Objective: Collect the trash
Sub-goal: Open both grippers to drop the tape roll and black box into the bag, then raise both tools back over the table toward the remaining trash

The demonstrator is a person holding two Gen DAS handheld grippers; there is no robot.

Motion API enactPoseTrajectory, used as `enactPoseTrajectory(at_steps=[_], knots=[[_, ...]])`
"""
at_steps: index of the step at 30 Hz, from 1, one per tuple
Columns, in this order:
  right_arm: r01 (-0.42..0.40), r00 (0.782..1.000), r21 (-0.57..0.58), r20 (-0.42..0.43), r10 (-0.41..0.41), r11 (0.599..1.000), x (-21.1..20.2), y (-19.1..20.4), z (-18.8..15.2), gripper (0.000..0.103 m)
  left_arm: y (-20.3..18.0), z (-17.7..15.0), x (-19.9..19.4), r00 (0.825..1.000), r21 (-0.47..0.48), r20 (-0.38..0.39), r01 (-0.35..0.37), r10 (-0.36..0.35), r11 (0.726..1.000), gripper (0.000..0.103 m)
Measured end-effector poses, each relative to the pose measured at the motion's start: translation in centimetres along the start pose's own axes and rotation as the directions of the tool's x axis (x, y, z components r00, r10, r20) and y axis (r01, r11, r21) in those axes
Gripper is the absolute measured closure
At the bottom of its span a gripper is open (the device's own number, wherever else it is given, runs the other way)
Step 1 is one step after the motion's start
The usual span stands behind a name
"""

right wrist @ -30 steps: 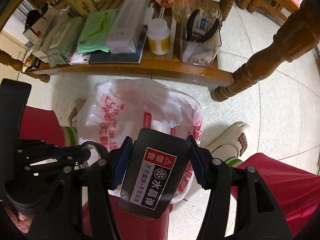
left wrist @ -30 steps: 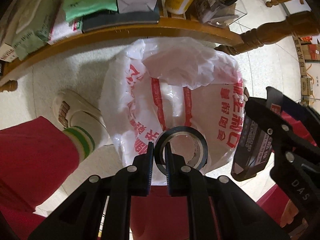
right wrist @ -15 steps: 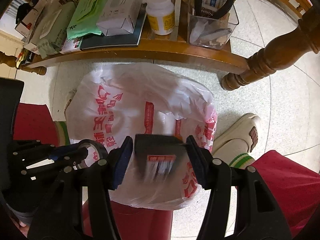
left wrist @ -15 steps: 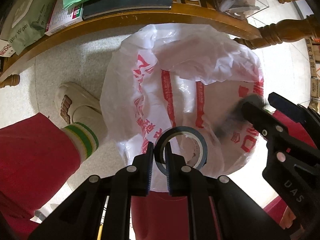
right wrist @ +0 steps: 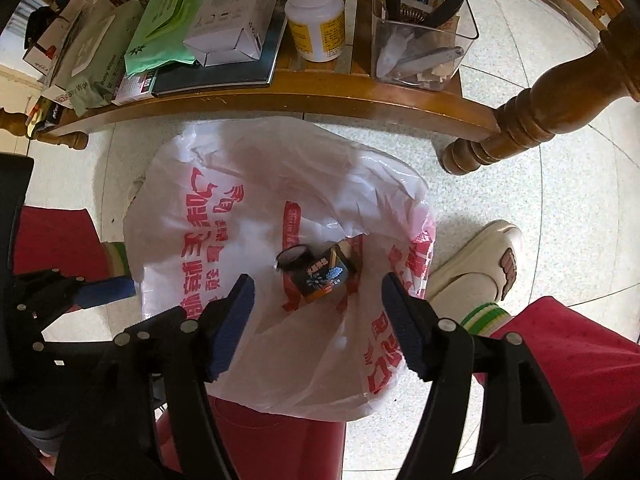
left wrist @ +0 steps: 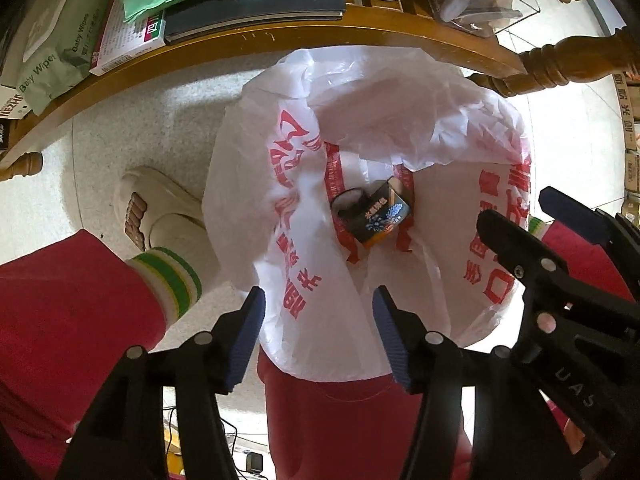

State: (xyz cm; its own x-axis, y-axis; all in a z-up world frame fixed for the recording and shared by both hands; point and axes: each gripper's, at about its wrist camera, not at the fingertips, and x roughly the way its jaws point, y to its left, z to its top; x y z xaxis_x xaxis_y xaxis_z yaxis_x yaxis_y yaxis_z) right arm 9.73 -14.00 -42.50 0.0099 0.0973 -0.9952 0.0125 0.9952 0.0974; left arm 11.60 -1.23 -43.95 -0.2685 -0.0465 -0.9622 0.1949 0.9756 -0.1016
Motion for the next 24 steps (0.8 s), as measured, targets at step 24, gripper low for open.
enactPoseTrajectory(at_steps=[24], knots=[[-0.03, 0.989, -0.014, 0.148, 0.032, 0.999, -7.6, 0.1, -3.3, 0.036, 0.0, -2.9, -5.0, 0.988, 0.008, 0.14, -0.061, 0.059, 0.998, 0.038]])
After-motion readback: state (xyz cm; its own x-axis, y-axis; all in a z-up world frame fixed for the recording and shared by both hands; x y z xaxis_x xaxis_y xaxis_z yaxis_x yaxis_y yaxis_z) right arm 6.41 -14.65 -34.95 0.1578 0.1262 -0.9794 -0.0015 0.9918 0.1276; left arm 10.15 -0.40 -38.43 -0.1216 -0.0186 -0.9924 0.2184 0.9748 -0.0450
